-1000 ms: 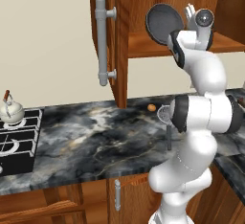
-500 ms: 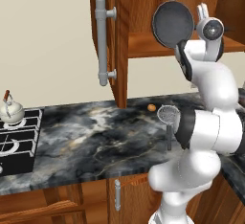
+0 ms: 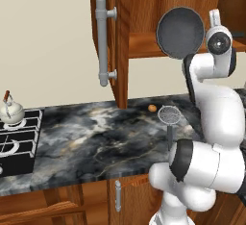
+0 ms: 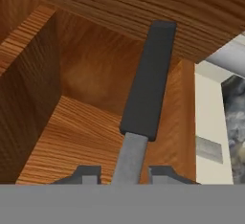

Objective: Pick the pan from the cabinet and place it on the stove. Then turn on the stove burner for the pan.

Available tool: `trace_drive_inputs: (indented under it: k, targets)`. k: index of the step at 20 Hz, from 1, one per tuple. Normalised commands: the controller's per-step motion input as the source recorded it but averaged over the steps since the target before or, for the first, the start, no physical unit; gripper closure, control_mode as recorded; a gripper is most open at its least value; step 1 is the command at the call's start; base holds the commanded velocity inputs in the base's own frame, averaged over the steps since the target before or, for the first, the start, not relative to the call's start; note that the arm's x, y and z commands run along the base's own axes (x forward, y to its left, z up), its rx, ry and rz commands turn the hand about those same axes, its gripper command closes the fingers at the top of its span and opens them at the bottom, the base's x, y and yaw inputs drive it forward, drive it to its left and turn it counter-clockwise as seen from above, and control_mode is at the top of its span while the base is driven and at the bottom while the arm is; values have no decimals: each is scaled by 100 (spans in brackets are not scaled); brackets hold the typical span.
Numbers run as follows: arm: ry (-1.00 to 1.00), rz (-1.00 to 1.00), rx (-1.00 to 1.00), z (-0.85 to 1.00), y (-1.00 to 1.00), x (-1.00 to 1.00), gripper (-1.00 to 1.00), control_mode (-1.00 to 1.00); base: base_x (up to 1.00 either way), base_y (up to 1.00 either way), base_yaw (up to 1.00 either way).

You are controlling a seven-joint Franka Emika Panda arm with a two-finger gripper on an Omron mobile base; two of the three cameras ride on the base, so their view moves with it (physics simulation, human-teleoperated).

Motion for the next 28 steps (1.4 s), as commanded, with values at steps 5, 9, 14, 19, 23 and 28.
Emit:
trace_drive_inputs:
  k: [5,9,14,19,23,28]
  targets:
    - [0,-10,0,-15,17,-80,100,-100,0,0,0]
    - [0,-5,-2,-29,6,-68,100,-100,0,0,0]
    - [0,-4,-3,-31,8,-63,100,-100,0,0,0]
    - [0,-5,-2,-24,6,-62,100,-100,0,0,0]
    - [0,-5,-1,-17,4,-62,100,-100,0,0,0]
    - [0,-1,0,-1,2,-14,100,-100,0,0,0]
